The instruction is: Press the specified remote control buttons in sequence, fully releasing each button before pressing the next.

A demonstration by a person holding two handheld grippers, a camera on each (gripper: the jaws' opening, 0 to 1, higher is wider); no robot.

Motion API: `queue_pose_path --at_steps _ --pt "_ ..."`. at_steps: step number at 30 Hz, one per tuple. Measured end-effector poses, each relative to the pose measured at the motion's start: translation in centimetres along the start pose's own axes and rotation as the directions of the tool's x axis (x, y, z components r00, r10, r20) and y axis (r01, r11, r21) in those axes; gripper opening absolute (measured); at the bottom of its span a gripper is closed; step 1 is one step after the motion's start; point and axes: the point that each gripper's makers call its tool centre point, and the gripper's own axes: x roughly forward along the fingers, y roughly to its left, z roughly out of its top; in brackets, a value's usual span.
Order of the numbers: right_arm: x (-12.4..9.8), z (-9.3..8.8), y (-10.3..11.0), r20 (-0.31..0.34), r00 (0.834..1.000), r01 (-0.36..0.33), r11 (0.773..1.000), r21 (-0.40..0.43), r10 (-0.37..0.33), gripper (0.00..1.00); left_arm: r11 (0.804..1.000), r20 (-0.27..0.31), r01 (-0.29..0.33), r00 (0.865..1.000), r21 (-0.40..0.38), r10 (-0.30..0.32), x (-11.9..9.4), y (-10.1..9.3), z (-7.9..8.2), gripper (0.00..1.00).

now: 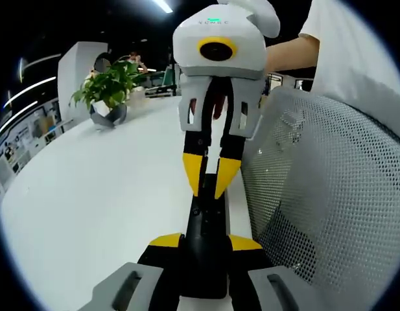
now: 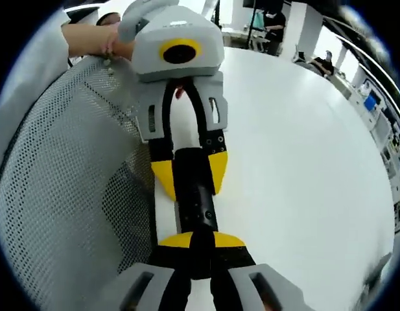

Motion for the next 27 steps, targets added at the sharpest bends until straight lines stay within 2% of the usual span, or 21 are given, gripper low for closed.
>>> queue_pose_path --at_steps 3,4,5,7,10,11,13,15,19,21,22,23,24,25,27 --pt "0.00 0.04 0.19 0.011 1.000 0.017 0.999 -0.036 -0.017 0.06 1.000 -0.001 -0.001 1.000 0.002 0.001 0.01 0.00 -0.03 0.25" --pt "0.03 0.17 0.17 0.014 1.000 0.020 0.996 -0.090 -0.019 0.05 1.000 -0.001 -0.001 1.000 0.003 0.001 0.00 0.00 -0.04 0.25" --pt "0.13 0.23 0.43 0.014 1.000 0.010 0.987 -0.159 -0.007 0.04 1.000 -0.001 0.000 1.000 0.002 0.000 0.00 -0.01 -0.05 0.25" --pt "0.14 0.22 0.58 0.001 1.000 -0.004 0.977 -0.211 0.005 0.03 1.000 -0.001 0.000 1.000 0.003 0.000 0.00 -0.01 -0.05 0.25" --pt "0.17 0.24 0.61 -0.028 0.999 -0.043 0.968 -0.247 0.038 0.03 1.000 -0.001 -0.001 1.000 0.003 0.001 0.01 -0.01 -0.06 0.25" --pt "0.20 0.31 0.45 -0.037 0.998 -0.060 0.970 -0.235 0.053 0.03 1.000 -0.001 0.000 1.000 0.003 0.000 0.01 -0.01 -0.06 0.25" --pt "0.23 0.15 0.43 -0.055 0.995 -0.092 0.987 -0.131 0.085 0.03 1.000 -0.001 0.000 1.000 0.003 0.000 0.02 -0.01 -0.06 0.25" --pt "0.32 0.31 0.18 -0.060 0.993 -0.104 0.994 -0.041 0.101 0.03 1.000 0.000 0.001 1.000 0.000 -0.001 0.02 -0.01 -0.04 0.25" --pt "0.41 0.41 0.05 -0.077 0.994 -0.070 0.997 0.016 0.071 0.02 1.000 0.001 0.001 1.000 -0.002 -0.001 0.01 -0.01 -0.02 0.25" --pt "0.46 0.45 0.17 -0.088 0.995 -0.053 0.998 0.017 0.054 0.02 1.000 0.000 0.000 1.000 -0.003 0.000 0.00 -0.02 -0.01 0.25" --pt "0.45 0.40 0.19 -0.095 0.995 -0.042 0.999 -0.014 0.041 0.02 1.000 0.000 0.000 1.000 -0.003 0.000 0.01 -0.01 -0.02 0.25" --pt "0.42 0.45 0.19 -0.094 0.995 -0.034 0.995 -0.098 0.025 0.02 1.000 0.000 0.000 1.000 -0.002 0.000 0.01 0.00 -0.04 0.25" --pt "0.42 0.45 0.23 -0.093 0.996 -0.031 0.992 -0.122 0.020 0.02 1.000 -0.001 0.000 1.000 0.000 0.000 0.01 -0.01 -0.06 0.25" --pt "0.35 0.45 0.39 -0.074 0.997 -0.019 0.983 -0.182 0.005 0.02 1.000 -0.001 0.000 1.000 0.002 0.000 0.01 -0.01 -0.07 0.25" --pt "0.28 0.36 0.53 -0.041 0.999 0.001 0.971 -0.241 -0.011 0.02 1.000 -0.001 -0.001 1.000 0.003 0.001 0.02 -0.02 -0.07 0.25"
